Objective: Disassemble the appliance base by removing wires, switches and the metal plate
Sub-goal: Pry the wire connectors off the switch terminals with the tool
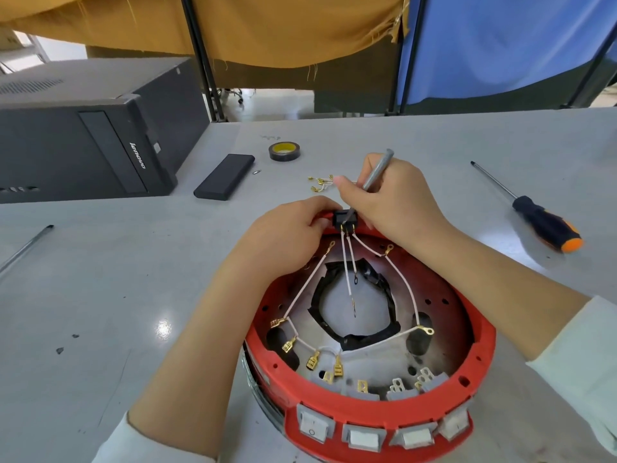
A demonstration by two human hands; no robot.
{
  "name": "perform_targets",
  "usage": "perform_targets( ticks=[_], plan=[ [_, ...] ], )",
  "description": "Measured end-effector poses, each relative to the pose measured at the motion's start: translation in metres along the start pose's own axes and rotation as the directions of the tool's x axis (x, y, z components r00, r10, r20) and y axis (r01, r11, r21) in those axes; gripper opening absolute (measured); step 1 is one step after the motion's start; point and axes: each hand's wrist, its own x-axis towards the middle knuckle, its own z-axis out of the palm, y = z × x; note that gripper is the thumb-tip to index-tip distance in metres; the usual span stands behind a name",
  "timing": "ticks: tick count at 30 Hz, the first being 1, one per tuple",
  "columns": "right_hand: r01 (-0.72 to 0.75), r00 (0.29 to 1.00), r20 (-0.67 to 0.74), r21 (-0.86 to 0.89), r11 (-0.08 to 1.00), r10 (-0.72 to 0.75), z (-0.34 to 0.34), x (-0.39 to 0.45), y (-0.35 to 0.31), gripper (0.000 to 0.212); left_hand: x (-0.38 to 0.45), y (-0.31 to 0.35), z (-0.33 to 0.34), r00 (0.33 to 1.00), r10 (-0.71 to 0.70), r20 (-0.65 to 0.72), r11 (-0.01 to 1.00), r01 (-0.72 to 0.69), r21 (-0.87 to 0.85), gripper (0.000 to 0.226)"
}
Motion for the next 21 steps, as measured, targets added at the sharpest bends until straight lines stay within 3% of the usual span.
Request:
perform_targets(
  ticks=[18,21],
  plan=[
    [0.056,0.998,0.027,-0.034,0.998,-0.055,0.0022,-0.0063,-0.0048,0.039,-0.0003,-0.0001,0.0006,1.000,-0.001,-0.011,1.000,0.001,0.013,0.027],
    [-0.016,0.999,0.048,-0.001,1.000,0.016,0.0036,0.0007,-0.0036,0.038,0.0001,0.0001,0.0007,1.000,-0.003,-0.015,1.000,0.003,0.020,0.030]
  ],
)
